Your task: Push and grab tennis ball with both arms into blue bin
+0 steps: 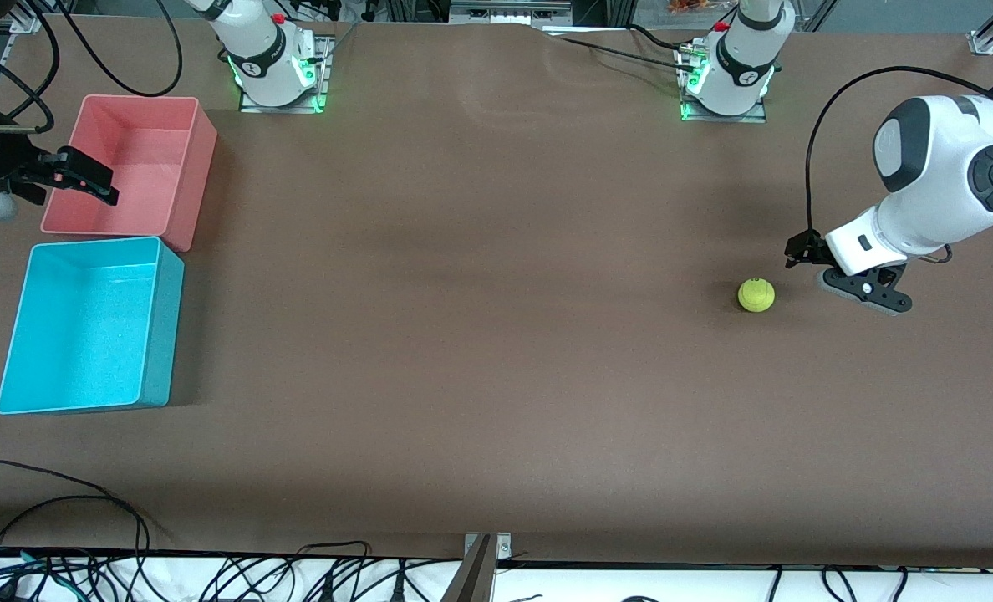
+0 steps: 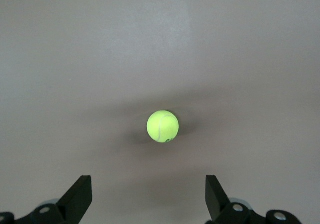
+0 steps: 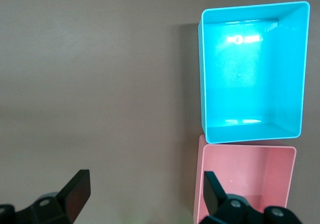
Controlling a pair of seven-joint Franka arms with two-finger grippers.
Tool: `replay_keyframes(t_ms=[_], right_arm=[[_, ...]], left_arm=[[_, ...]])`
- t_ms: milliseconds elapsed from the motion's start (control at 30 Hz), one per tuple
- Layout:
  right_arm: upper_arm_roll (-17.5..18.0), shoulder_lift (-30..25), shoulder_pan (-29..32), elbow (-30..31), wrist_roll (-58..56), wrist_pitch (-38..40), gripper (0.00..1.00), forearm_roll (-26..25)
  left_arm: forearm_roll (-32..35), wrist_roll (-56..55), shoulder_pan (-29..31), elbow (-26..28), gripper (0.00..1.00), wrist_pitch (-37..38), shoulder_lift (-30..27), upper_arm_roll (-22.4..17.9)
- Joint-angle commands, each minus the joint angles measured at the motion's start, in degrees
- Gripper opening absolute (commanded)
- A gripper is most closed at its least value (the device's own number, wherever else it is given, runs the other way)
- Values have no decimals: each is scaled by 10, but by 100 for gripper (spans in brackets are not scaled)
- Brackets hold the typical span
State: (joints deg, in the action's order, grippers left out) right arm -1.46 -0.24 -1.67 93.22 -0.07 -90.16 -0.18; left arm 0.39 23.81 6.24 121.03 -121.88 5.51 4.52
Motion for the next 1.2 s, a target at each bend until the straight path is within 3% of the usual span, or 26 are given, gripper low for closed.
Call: replay_keyframes(t_ms=[0, 733, 900, 1033, 1100, 1167], right_arm=[[0, -4, 0, -5, 3, 7, 100, 9], [0, -4, -1, -5, 3, 7, 100, 9], [0, -4, -1, -5, 3, 7, 100, 9], [0, -4, -1, -5, 3, 7, 100, 9], [0, -4, -1, -5, 3, 7, 100, 9], [0, -4, -1, -5, 3, 7, 100, 9]], left_arm=[[1, 55, 9, 36, 100, -37, -17, 2], [1, 353, 33, 87, 99, -167, 51, 1], [1, 416, 33, 92, 87, -194, 70, 1], [0, 458, 38, 92, 68, -203, 80, 1], [1, 463, 42, 92, 64, -210, 85, 1], [0, 466, 44, 91, 52, -211, 86, 1]])
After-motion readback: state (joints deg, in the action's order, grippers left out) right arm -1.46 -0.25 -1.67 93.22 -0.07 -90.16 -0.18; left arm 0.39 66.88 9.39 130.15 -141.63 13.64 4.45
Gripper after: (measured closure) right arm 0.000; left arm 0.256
